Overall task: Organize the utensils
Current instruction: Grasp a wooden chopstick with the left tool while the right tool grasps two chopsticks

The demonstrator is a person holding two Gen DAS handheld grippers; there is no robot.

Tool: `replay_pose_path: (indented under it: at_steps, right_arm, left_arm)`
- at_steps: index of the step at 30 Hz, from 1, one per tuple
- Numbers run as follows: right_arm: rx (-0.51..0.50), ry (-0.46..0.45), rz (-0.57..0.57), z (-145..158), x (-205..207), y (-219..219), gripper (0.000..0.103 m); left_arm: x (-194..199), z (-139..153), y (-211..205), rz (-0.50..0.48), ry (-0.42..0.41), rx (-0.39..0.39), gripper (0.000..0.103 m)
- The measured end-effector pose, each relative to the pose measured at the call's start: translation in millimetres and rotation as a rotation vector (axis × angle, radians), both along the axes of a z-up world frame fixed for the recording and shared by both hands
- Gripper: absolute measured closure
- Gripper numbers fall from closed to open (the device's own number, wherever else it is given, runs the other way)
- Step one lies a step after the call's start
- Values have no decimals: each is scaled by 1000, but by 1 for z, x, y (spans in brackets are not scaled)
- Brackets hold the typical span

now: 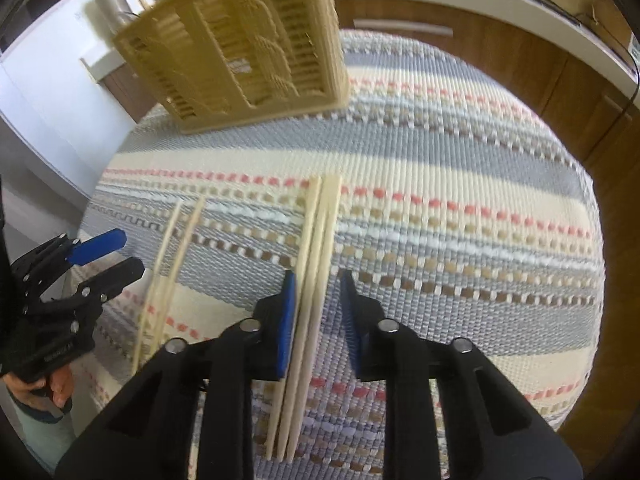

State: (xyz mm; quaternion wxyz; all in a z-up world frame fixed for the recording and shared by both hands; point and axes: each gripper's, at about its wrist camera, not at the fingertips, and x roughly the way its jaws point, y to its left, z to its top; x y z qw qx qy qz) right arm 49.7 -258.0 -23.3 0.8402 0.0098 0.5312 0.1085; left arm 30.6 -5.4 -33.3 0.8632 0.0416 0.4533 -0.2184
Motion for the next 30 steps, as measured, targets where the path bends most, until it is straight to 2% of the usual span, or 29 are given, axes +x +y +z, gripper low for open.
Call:
replay_pose_path:
  at_steps: [8,13,16,21,22,24,25,26,28,30]
  right_arm:
    - [0,18,-7,-8,0,0,89]
    - [-112,3,14,-10,-7,19,89]
    - [-146,27,20,-10,-9,25,89]
    - [-148,129,67,-9,6,29,89]
    - [-147,156,77,-9,10,30,89]
    - [-157,176,94,-9,14,32,91]
    - [-153,183,98,-9,16,32,91]
    - [-151,186,101,-8,20,32,91]
    - [-152,176,112,-7,19,33,92]
    - [-161,156,124,-9,18,30,92]
  left_arm:
    - [7,-14,-5,5,28,22,62]
    - [7,-17,-11,-8,21,47,63]
    - [7,-17,-16,-39,36,69,63]
    - [11,-18,-36,-137,67,203,63]
    - [15,-18,-37,-146,93,204,64]
    - [18,-17,-39,-155,106,215,74]
    - [19,-18,-40,-155,106,222,76]
    - [18,-18,-41,-156,106,226,78]
    - [15,-18,-45,-154,93,250,92]
    - [17,-17,-49,-150,77,271,98]
